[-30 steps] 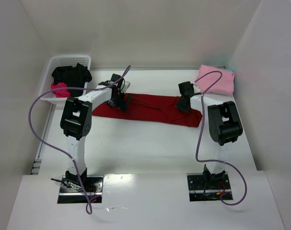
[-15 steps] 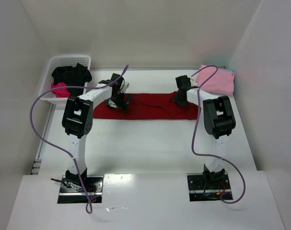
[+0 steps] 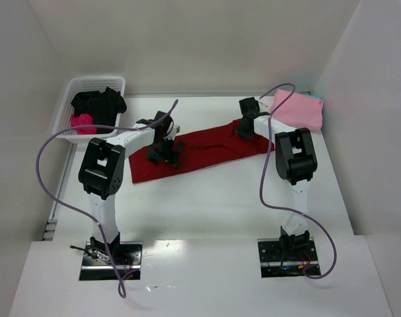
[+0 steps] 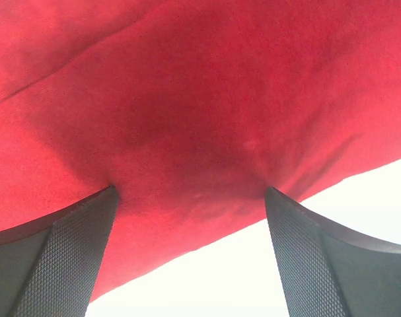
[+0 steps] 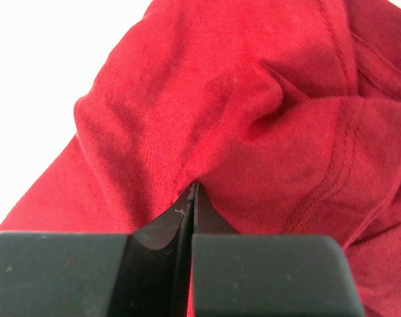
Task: Fold and stack the t-shirts
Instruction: Rotate the tshirt 90 degrees
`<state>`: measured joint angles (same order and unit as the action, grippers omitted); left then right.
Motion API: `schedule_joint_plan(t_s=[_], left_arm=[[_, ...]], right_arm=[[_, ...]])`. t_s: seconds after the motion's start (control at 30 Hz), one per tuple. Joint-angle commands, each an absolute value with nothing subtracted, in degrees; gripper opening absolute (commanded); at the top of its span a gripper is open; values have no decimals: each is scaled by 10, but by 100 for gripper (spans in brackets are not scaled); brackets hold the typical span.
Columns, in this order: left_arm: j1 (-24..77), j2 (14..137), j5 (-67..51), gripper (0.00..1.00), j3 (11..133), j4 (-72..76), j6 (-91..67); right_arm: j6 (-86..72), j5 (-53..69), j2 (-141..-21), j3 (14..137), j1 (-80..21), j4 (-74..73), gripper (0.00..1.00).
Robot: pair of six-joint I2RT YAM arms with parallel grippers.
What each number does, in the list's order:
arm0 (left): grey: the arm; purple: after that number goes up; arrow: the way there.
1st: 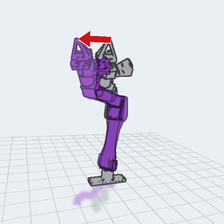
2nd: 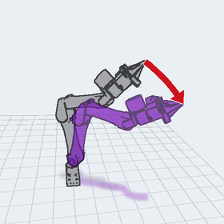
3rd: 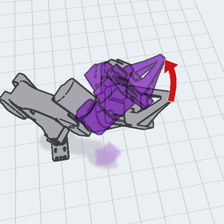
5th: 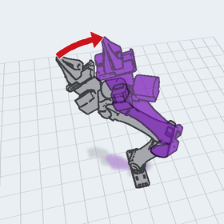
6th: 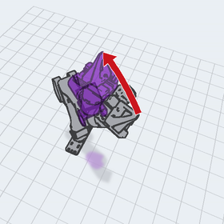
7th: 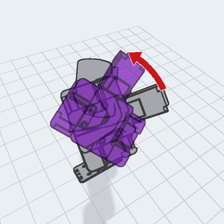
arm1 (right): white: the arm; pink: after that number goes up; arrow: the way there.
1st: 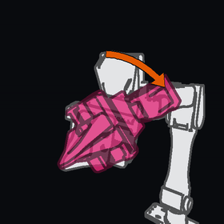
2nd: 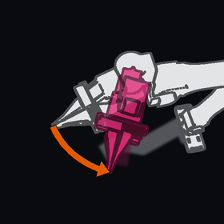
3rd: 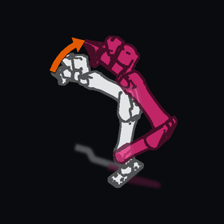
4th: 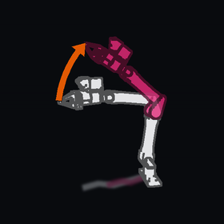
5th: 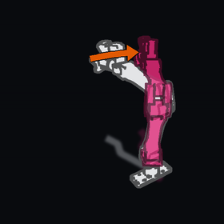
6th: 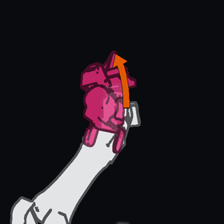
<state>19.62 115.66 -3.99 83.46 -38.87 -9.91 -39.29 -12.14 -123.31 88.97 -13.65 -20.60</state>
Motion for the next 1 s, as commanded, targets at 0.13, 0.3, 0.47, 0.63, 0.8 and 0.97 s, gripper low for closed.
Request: schedule_joint_plan(t_s=[0.13,0.3,0.47,0.63,0.8,0.97], left_arm=[[235,1121,-114,99,745,-444,-170],[270,1115,-103,99,726,-439,-181],[318,1110,-108,99,715,-433,-206],[340,1084,-119,99,687,-433,-219],[387,1084,-129,99,686,-433,-229],[424,1084,-111,99,727,-428,-251]], right_arm=[[-375,-110,-1278,925,-148,-216,0],[-364,-105,-1302,955,-154,-210,0],[-353,-99,-1331,983,-159,-205,0],[-343,-94,-1358,1029,-159,-205,0],[-332,-89,-1380,1072,-159,-205,0],[-326,-76,-1393,1111,-159,-211,0]])
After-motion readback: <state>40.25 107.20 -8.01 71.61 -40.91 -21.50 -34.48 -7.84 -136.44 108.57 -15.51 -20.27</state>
